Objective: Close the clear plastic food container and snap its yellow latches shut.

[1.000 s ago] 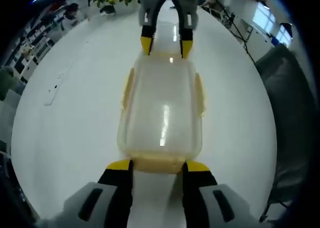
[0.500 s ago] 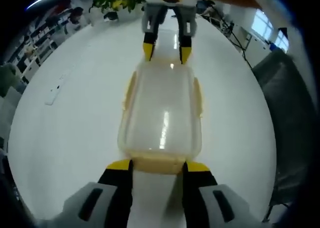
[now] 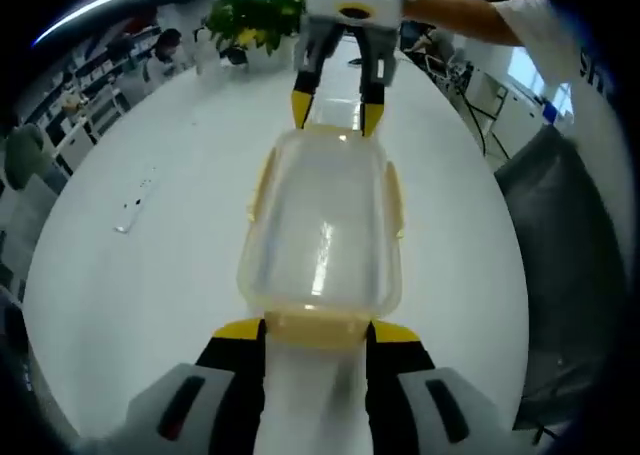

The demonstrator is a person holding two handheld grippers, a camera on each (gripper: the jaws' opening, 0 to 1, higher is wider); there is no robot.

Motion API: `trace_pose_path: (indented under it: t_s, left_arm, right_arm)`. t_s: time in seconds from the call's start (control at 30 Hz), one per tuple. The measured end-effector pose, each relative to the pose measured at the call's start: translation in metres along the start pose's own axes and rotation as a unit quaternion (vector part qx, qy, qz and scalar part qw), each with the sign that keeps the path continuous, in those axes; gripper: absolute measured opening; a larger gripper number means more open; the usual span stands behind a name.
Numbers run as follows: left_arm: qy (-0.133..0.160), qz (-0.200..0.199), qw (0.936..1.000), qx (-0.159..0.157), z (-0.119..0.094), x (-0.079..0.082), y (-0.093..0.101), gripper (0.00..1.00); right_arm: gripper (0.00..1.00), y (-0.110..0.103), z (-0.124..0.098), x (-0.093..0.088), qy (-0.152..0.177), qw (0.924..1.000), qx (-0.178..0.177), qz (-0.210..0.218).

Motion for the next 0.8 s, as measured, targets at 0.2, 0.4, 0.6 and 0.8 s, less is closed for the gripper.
trace_pose_path:
  t_s: [0.2, 0.4, 0.6, 0.8]
  left_arm:
    - [0.017, 0.003, 0.9998, 0.01, -0.009, 0.021, 0.013, 0.34]
    - [0.033, 0.021, 0.9989, 0.028, -0.002, 0.056, 0.037, 0.34]
    - [0.057, 0.03, 0.9975, 0.028, 0.018, 0.086, 0.046, 0.34]
    - [0.08, 0.035, 0.9959, 0.027, 0.044, 0.111, 0.062, 0.34]
  right_arm:
    - [0.37, -0.011, -0.033, -0.009, -0.006, 0.9998, -0.016, -0.011]
    - [0.37, -0.025, -0.066, -0.032, -0.022, 0.9991, -0.033, -0.016]
    - [0.37, -0.042, -0.09, -0.059, -0.047, 0.998, -0.039, -0.015]
    - [0.37, -0.049, -0.105, -0.088, -0.08, 0.9957, -0.041, -0.022]
Point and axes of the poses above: the point that each gripper's makers call its tool centre point, and the gripper's own axes: z roughly forward along the fingers, y roughly to its right, x roughly out of its top, the point moved 10 cm from there along -z, roughly backward along the fingers, and after that the axes turned 11 degrees about -z, right-handed, at the moved point
